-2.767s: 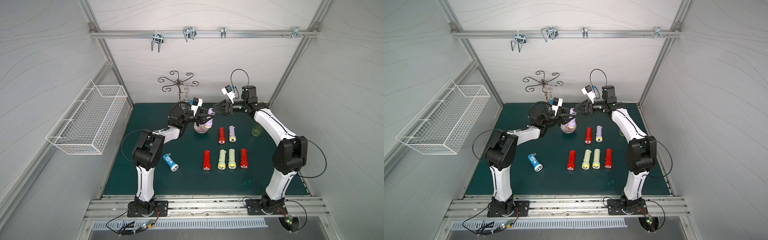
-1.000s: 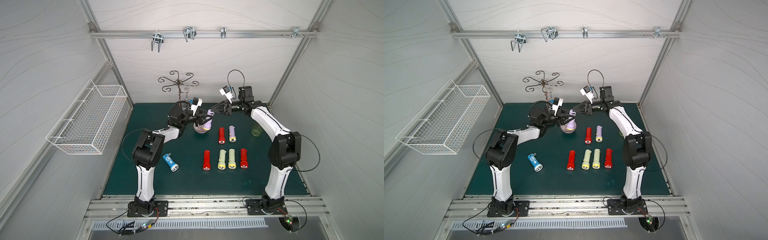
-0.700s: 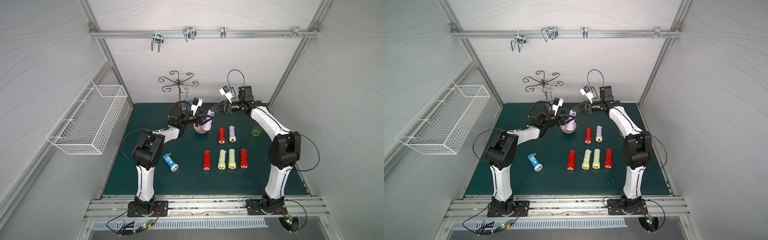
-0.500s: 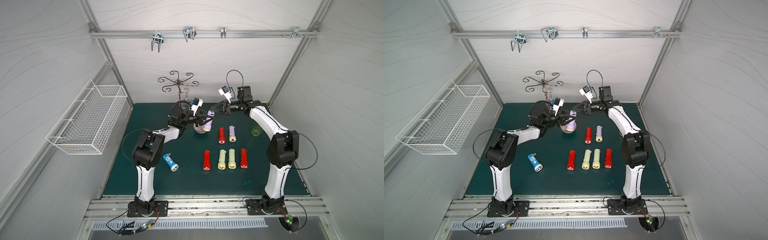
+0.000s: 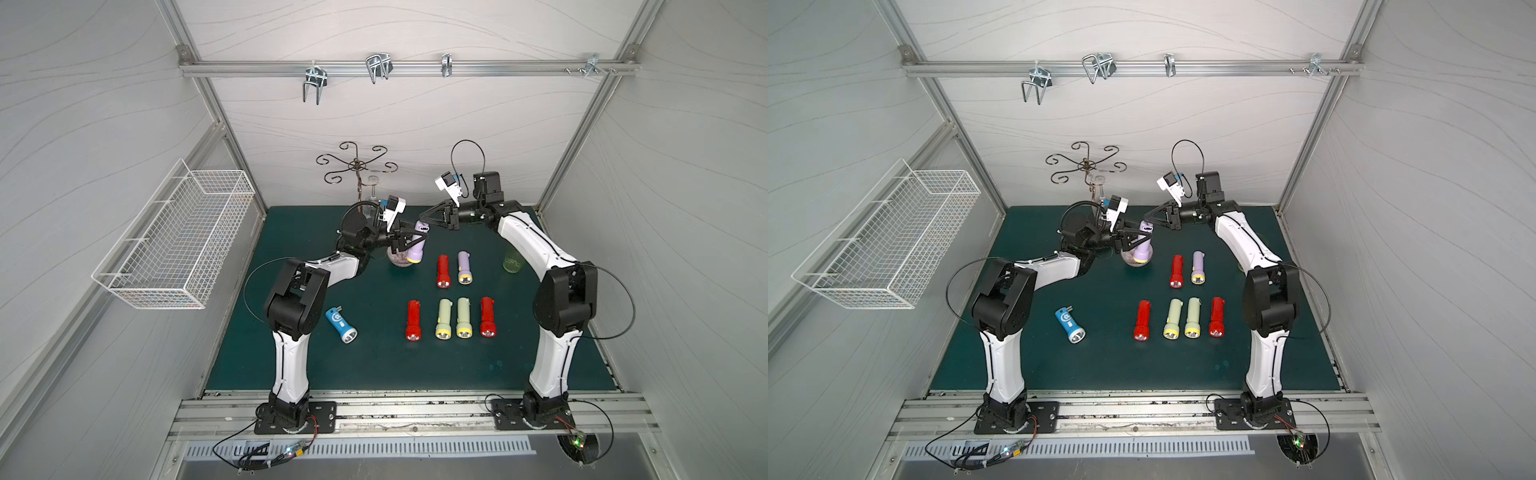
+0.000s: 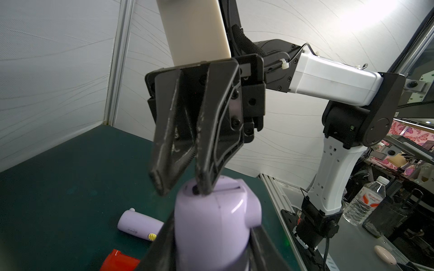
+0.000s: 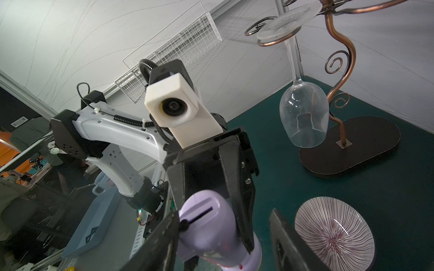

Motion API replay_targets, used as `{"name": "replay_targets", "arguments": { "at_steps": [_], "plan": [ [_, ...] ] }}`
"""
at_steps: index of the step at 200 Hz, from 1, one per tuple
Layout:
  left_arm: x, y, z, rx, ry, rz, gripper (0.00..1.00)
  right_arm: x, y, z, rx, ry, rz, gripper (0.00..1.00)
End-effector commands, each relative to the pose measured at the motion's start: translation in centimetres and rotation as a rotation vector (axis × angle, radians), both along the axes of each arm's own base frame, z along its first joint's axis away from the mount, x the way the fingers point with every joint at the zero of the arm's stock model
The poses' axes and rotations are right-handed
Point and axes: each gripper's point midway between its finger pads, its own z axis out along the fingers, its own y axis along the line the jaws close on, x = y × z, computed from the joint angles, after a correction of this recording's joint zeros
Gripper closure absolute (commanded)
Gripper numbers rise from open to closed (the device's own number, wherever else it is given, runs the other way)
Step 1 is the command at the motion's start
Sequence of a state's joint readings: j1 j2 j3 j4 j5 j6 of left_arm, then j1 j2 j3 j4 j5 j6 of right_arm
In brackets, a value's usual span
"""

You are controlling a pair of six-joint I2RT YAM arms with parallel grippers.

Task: Close the plug at the bottom of the flashlight
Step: Close the plug of the flashlight.

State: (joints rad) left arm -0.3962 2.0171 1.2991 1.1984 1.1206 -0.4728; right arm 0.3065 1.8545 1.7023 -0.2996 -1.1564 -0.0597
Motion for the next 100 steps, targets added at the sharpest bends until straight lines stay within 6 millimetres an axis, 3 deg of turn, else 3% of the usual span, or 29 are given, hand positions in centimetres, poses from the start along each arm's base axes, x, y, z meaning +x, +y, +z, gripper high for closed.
{"name": "replay_targets", "arguments": {
  "at_steps": [1,29,100],
  "plan": [
    [-1.0,0.2,3.7,-0.08,-0.164,-0.01,1.0,-0.4,0.3,-1.3,-0.027,0.027,0.003,0.4],
    [-1.6,0.3,4.5,-0.086,-0.189,-0.025,1.0,0.0,0.5,-2.5,-0.042,0.055,0.006,0.47],
    [-4.6,0.2,8.5,-0.122,-0.293,-0.074,1.0,2.7,1.1,-8.2,-0.137,0.143,-0.039,0.7]
  ]
}}
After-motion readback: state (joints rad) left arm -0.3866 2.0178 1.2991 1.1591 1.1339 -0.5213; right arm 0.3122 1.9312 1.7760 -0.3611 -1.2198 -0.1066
